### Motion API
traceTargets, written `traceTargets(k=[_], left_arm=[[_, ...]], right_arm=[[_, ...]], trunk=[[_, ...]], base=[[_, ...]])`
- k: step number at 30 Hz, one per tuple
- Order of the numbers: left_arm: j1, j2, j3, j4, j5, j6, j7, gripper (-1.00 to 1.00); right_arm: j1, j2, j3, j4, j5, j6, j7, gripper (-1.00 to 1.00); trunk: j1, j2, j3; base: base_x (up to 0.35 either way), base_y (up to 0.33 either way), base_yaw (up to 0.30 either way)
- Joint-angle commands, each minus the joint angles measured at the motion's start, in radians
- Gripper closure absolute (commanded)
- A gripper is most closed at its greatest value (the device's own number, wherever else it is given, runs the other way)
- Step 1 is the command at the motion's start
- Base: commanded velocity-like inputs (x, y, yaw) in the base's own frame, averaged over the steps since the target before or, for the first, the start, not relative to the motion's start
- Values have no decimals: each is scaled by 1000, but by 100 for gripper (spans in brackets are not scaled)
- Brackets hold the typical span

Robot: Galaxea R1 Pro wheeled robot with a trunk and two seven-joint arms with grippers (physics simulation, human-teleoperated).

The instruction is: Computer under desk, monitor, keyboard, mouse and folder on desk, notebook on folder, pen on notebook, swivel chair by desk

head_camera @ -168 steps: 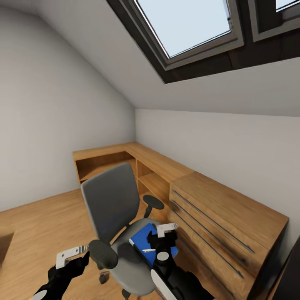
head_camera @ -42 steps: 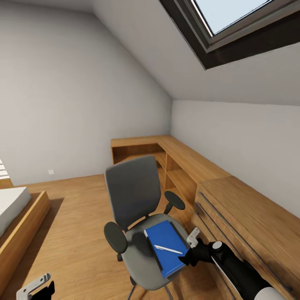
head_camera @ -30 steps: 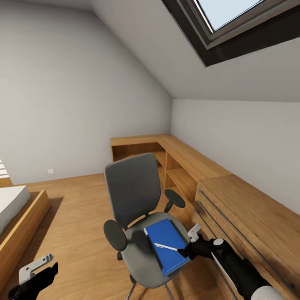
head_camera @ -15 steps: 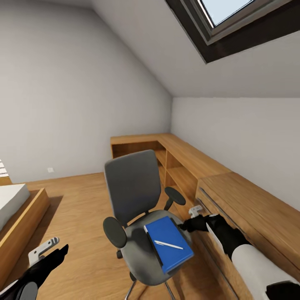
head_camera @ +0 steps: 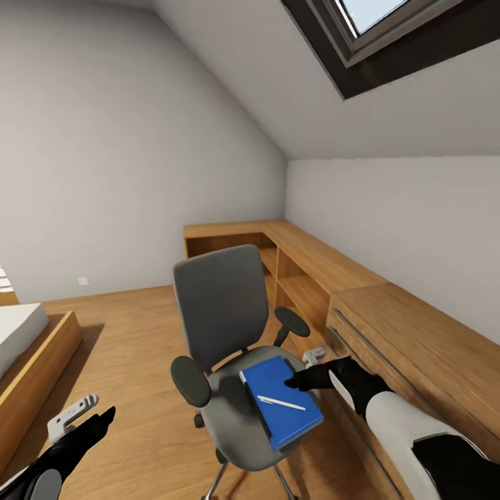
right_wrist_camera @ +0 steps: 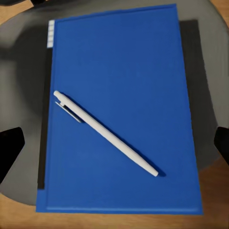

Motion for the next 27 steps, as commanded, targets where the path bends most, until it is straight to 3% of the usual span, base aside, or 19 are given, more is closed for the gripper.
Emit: traceTargets(k=[1,27], left_arm=[[-1,0,1,-2,10,4,8,-100],[-1,0,16,-16,10,8,7,-100]], right_arm=[[0,1,1,-3,1,5,5,-100],[-1,2,2,2,6,6,1,-100]], trunk=[[4,-8,-4],[104,-190,-87]], base=[[0,0,0],[0,0,31]])
